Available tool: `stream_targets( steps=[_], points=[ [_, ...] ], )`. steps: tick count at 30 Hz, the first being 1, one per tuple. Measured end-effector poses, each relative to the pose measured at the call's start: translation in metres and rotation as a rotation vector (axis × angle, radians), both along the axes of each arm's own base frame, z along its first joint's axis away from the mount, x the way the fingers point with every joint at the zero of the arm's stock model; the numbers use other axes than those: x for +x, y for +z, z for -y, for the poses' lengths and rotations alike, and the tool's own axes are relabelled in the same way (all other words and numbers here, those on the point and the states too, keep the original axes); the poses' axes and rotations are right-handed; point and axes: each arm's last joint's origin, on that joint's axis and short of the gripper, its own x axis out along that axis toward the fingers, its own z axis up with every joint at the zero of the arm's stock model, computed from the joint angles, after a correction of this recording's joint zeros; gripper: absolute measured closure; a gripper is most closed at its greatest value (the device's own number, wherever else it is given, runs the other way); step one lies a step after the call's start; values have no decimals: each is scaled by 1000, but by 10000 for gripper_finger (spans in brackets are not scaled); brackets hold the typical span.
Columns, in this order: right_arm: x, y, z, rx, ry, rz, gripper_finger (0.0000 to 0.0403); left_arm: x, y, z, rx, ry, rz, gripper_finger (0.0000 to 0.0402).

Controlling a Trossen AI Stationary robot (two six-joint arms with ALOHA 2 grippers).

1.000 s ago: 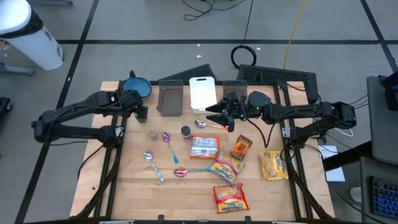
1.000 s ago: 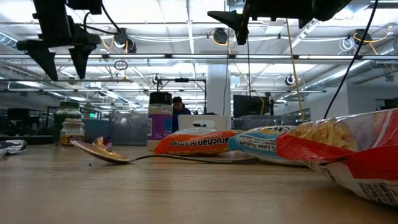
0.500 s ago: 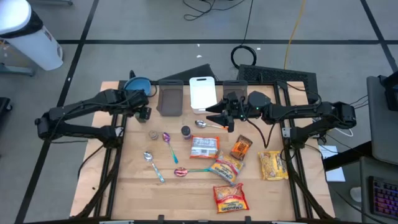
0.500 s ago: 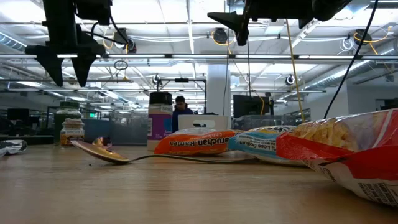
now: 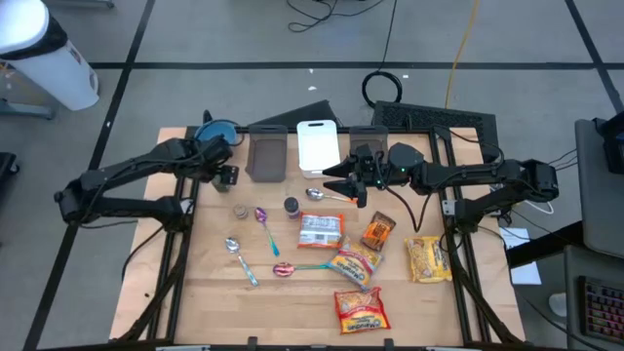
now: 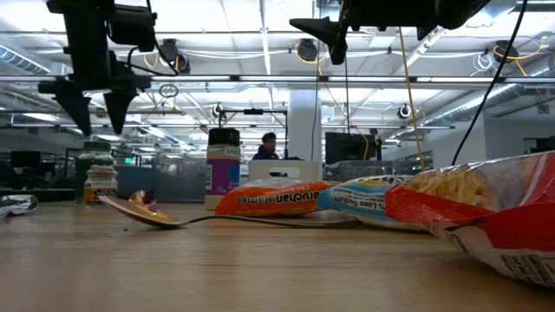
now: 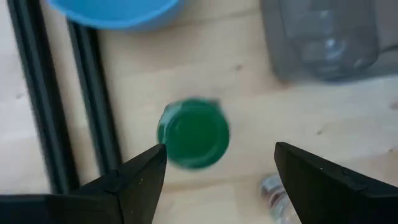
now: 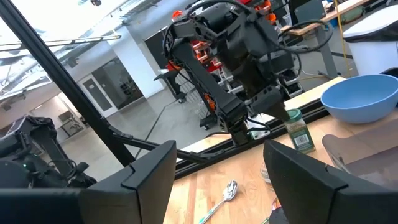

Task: Pick & Place Food Item
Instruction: Put the green seasoning bottle into the white bin

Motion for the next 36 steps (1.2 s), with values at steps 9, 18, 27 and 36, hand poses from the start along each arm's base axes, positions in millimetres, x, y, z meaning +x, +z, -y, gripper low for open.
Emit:
stream_targets(
  steps=[9,18,27,36],
  points=[
    [0,-1,0,1,0,-7,165,0,-6,-12,-21,2,-44,92],
    [0,-1,0,3,0,-15,165,7,-18,-19,-89,-31,-99,92],
    [0,-2,0,3,0,-17,165,6,-21,-23,-110,-25,-130,92],
    [0,-2,0,5,0,-26,165,1,-21,-28,-144,-18,-107,92]
  ],
)
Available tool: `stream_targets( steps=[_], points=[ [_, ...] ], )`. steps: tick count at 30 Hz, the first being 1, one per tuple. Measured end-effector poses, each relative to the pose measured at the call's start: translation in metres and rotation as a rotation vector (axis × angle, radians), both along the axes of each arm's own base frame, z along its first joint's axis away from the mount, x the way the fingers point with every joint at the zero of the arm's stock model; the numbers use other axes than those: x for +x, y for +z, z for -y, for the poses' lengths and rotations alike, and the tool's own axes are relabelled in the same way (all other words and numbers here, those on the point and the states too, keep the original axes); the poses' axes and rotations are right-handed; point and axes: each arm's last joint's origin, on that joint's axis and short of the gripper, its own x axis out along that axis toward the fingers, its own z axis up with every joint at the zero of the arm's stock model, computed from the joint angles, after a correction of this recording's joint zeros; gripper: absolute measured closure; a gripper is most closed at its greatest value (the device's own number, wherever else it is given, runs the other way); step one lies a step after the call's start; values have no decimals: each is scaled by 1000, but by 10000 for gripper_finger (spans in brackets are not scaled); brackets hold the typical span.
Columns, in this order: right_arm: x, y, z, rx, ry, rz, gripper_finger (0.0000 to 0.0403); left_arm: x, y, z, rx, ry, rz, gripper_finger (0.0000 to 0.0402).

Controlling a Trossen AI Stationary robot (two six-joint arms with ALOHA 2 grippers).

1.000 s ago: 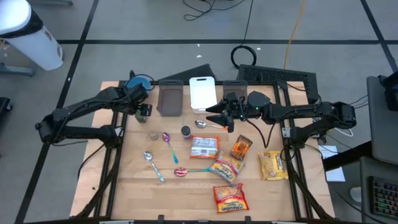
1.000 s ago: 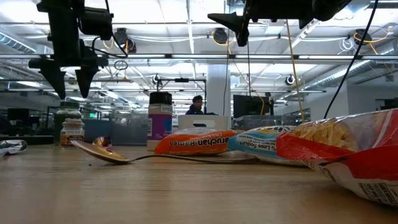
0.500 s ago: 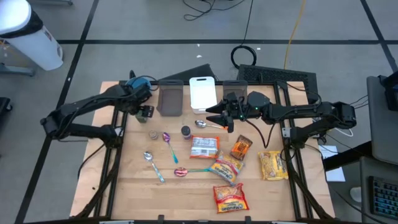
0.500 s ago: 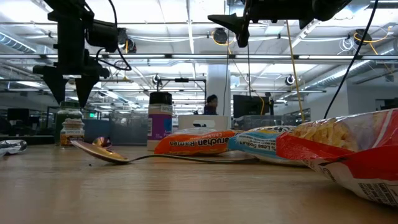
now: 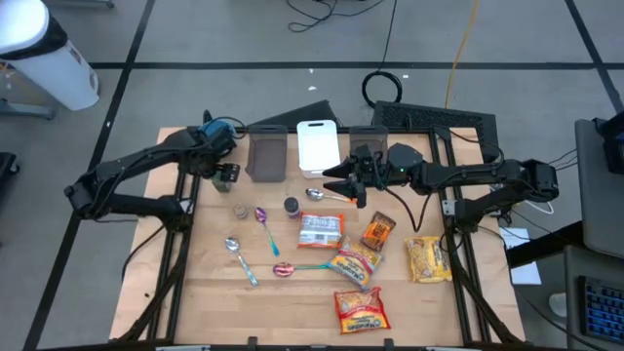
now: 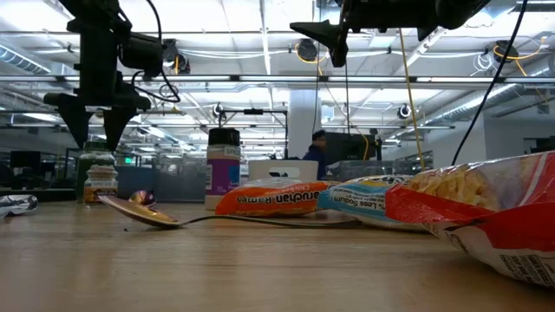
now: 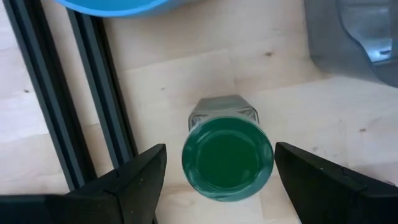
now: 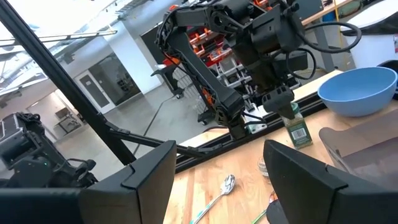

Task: Pick & Place Food Item
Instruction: Put the green seasoning bottle into the white bin

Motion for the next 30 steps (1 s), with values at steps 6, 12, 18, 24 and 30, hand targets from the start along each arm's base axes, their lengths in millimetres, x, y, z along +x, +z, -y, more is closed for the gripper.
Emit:
stream_targets(
  steps=[6,12,18,24,30],
  points=[
    [0,0,0,0,0,0,165,-1,0,-1,-3,5,2,92],
    [0,0,0,0,0,0,165,-1,0,-1,-4,1,8,92],
    [0,0,0,0,0,0,165,0,0,-2,-2,5,13,92],
    [0,0,0,0,0,0,165,0,0,-2,-2,8,13,102],
    [0,0,0,0,0,-3,165,0,0,-2,-1,3,11,152]
  ],
)
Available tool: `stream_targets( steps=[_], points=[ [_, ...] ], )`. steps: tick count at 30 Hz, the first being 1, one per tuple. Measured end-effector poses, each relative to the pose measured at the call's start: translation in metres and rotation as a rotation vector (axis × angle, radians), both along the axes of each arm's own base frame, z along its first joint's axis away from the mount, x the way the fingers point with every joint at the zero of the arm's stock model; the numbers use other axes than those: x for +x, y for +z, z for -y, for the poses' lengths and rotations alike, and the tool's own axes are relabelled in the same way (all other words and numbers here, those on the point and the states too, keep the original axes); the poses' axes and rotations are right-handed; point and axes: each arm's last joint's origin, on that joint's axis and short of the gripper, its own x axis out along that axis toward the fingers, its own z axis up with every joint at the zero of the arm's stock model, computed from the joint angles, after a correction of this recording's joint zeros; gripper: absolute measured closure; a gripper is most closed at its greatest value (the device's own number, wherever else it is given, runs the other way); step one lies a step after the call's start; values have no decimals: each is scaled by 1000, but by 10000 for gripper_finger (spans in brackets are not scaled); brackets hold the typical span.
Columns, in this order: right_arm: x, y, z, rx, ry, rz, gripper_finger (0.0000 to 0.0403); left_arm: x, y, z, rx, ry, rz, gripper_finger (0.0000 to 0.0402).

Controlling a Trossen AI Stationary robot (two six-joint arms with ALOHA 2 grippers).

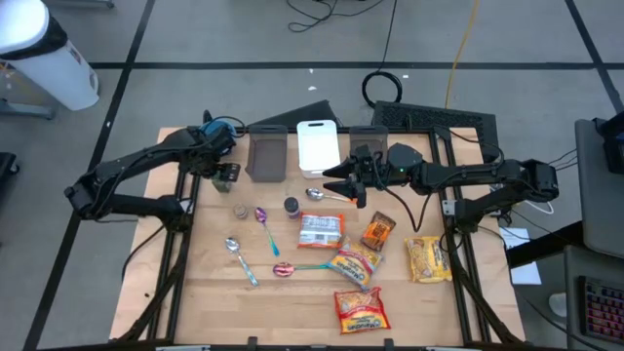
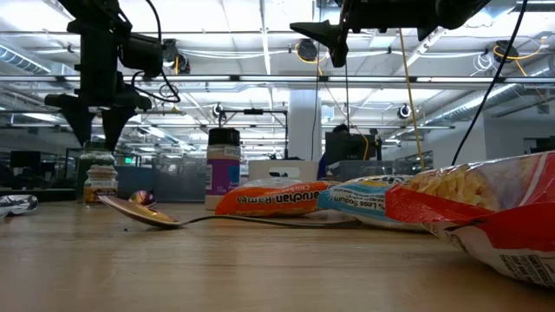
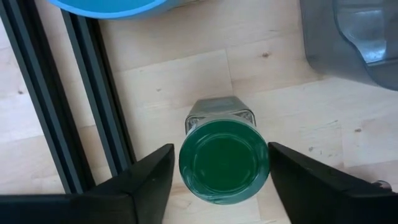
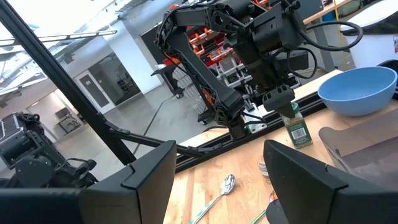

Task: Pick & Place Food Item
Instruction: Put the green seasoning bottle into the white bin

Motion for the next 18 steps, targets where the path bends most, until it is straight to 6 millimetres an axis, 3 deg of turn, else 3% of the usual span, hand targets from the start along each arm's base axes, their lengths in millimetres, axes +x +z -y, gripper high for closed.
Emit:
stream_targets(
  steps=[5,13,18],
  points=[
    [0,0,0,0,0,0,165,0,0,0,1,-2,0,184],
    [0,0,0,0,0,0,165,0,0,0,1,-5,-1,164],
    [0,0,0,0,0,0,165,0,0,0,4,-20,-4,193]
  ],
)
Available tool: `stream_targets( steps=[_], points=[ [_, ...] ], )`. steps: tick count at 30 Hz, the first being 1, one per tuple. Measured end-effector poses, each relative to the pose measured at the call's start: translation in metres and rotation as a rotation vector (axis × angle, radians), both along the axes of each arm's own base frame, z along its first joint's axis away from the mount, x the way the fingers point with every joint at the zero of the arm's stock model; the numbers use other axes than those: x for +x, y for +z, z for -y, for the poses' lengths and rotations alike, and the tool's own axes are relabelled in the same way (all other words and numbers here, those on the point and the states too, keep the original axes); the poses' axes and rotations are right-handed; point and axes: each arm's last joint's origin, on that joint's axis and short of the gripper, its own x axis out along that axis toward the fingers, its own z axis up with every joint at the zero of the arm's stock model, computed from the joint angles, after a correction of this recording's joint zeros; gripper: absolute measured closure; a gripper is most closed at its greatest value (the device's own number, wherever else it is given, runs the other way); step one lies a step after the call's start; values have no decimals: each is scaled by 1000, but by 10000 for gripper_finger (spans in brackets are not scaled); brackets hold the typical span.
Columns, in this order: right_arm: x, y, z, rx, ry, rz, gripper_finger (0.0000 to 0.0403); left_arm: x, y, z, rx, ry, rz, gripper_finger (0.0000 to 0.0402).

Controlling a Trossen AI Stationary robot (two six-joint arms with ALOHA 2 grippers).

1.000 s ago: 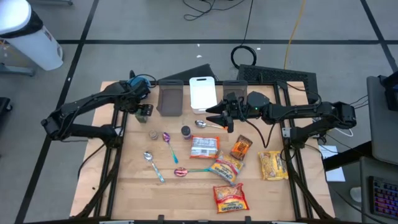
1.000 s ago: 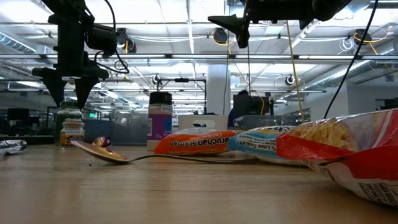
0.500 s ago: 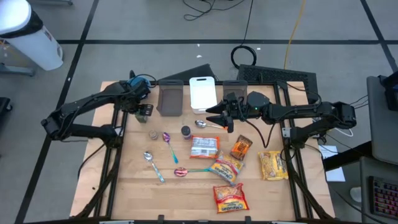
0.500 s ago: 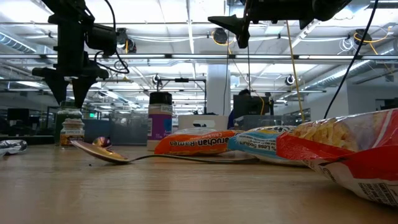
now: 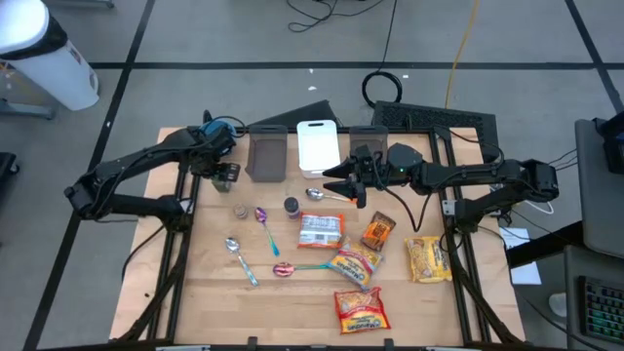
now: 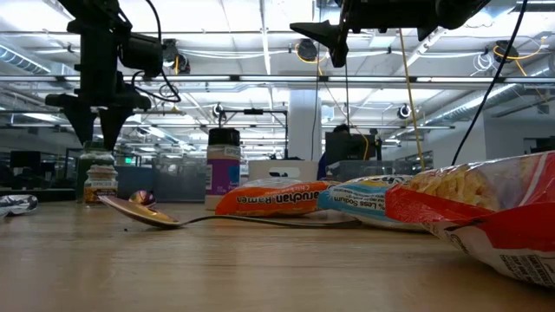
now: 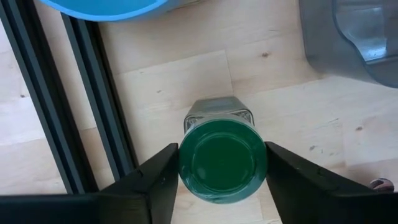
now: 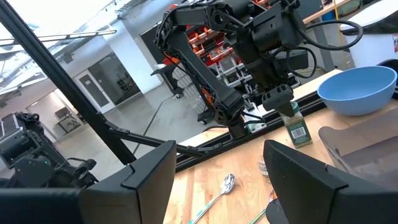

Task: Pick & Place Food Item
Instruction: Put the green seasoning bottle into the white bin

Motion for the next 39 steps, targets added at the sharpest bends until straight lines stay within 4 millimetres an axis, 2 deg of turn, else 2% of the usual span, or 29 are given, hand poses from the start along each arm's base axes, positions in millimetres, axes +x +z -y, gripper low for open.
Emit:
stream_targets(
  steps=[16,25,31,39],
  points=[
    [0,0,0,0,0,0,165,-1,2,2,-9,-50,23,193],
    [0,0,0,-46,-1,3,165,-7,20,10,-25,-87,109,193],
    [-1,0,3,-58,6,5,165,-14,57,16,5,-126,132,193],
    [-2,0,5,-147,69,17,165,-16,132,17,138,-216,239,193]
  ],
)
